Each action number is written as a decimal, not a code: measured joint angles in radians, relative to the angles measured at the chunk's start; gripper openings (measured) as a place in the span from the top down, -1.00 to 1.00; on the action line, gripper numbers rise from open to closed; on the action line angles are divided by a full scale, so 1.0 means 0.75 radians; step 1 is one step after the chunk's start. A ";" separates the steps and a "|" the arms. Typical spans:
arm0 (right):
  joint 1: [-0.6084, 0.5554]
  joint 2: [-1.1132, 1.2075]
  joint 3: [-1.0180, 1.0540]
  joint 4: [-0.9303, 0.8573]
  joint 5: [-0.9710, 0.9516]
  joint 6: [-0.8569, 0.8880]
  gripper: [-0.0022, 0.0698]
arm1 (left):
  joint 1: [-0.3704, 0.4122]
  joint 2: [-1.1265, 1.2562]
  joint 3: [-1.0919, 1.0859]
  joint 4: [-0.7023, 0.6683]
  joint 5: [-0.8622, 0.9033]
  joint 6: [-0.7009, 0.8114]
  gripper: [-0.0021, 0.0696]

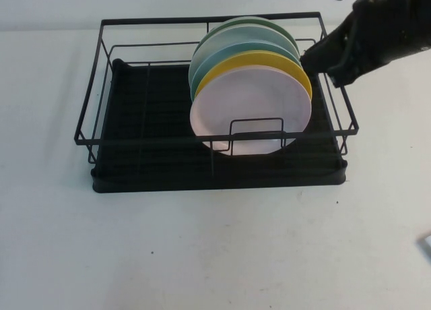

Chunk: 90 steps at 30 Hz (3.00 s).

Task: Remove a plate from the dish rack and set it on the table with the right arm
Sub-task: Grasp the plate from the shelf, then place the plate from the table

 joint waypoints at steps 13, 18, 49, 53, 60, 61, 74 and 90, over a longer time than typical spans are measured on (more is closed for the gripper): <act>0.055 0.194 -0.129 -0.048 0.024 -0.367 0.10 | 0.000 0.000 0.000 0.000 0.000 0.000 0.95; 0.058 0.245 -0.131 -0.045 -0.037 -0.435 0.10 | 0.000 0.000 0.000 0.000 0.000 0.000 0.95; 0.089 0.407 -0.140 0.031 -0.284 -0.658 0.11 | 0.000 0.000 0.000 0.000 0.000 0.000 0.95; 0.089 0.428 -0.140 0.033 -0.296 -0.660 0.11 | 0.000 0.000 0.000 0.000 0.000 0.000 0.95; 0.089 0.430 -0.140 0.042 -0.326 -0.660 0.53 | 0.000 0.000 0.000 0.000 0.000 0.000 0.95; 0.089 0.430 -0.140 0.042 -0.327 -0.663 0.62 | 0.000 0.000 0.000 0.000 0.000 0.000 0.95; 0.089 0.279 -0.140 0.030 -0.324 -0.658 0.72 | 0.000 0.000 0.000 0.000 0.000 0.000 0.95; 0.089 -0.189 -0.140 -0.013 -0.064 -0.394 0.74 | 0.000 0.000 0.000 0.000 0.000 0.000 0.95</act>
